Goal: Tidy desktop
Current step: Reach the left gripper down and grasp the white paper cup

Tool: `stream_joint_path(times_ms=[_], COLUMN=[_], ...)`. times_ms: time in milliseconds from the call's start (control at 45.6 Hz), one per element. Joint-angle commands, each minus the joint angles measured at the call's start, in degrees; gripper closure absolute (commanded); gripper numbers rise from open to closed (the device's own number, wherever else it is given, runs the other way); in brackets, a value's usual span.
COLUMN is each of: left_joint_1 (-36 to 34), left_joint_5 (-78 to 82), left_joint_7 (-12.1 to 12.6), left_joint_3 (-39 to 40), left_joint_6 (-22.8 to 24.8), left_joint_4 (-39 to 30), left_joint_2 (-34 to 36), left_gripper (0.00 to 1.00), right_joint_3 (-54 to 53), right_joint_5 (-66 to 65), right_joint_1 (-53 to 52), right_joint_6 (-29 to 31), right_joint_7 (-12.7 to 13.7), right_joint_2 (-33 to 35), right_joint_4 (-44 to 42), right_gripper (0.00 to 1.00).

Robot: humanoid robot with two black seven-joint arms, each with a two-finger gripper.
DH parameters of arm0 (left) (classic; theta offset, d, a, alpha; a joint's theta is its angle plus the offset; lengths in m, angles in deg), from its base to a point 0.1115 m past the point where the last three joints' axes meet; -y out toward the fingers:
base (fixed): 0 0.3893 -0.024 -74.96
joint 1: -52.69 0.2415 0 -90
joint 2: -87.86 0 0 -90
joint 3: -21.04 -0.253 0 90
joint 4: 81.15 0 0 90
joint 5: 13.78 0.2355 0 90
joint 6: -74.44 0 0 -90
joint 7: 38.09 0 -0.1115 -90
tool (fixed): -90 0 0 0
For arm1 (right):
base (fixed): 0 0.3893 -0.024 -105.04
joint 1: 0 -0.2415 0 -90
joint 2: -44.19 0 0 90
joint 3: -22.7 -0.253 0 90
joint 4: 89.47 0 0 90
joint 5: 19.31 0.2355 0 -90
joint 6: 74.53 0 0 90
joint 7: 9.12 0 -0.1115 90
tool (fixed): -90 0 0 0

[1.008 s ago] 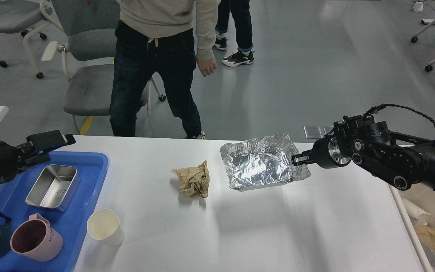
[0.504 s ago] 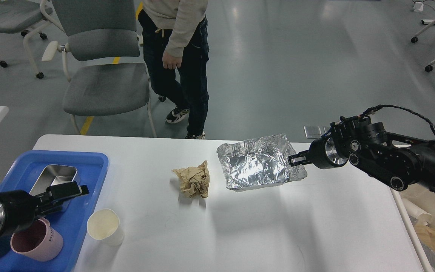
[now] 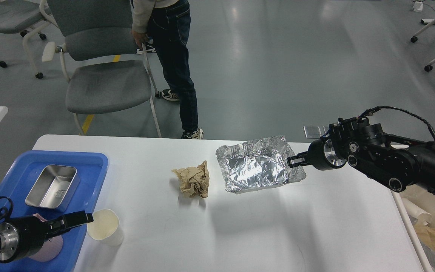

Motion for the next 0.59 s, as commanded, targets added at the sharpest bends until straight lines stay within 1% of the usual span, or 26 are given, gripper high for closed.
stream_joint_path(times_ms=[0, 285, 373, 438, 570], left_joint_1=[0.1, 0.4, 0.3, 0.3, 0.2], left_joint_5=[1.0, 2.9, 2.9, 2.9, 2.9], left_joint_7=[0.7, 1.0, 1.9, 2.4, 2.4], left_joint_3=[-0.4, -1.9, -2.3, -2.4, -3.1], left_joint_6=[0.0, -0.6, -0.6, -0.6, -0.6], left_joint_4=[0.1, 1.1, 2.4, 2.9, 3.1], left_joint_2=[-2.0, -3.2, -3.3, -3.4, -4.3], left_gripper=[0.18, 0.22, 0.22, 0.25, 0.31], right_joint_3=[0.0, 0.0, 0.0, 0.0, -0.1], right_joint_5=[-0.1, 0.0, 0.1, 0.1, 0.1], right_joint_1=[0.0, 0.0, 0.0, 0.0, 0.0], right_joint_6=[0.0, 0.0, 0.0, 0.0, 0.0], right_joint_7=[0.0, 0.0, 0.0, 0.0, 0.0], right_joint_2=[-0.6, -0.6, -0.3, -0.3, -0.3], right_joint_4=[-0.1, -0.3, -0.2, -0.2, -0.1], right_gripper=[1.00, 1.00, 1.00, 1.00, 1.00])
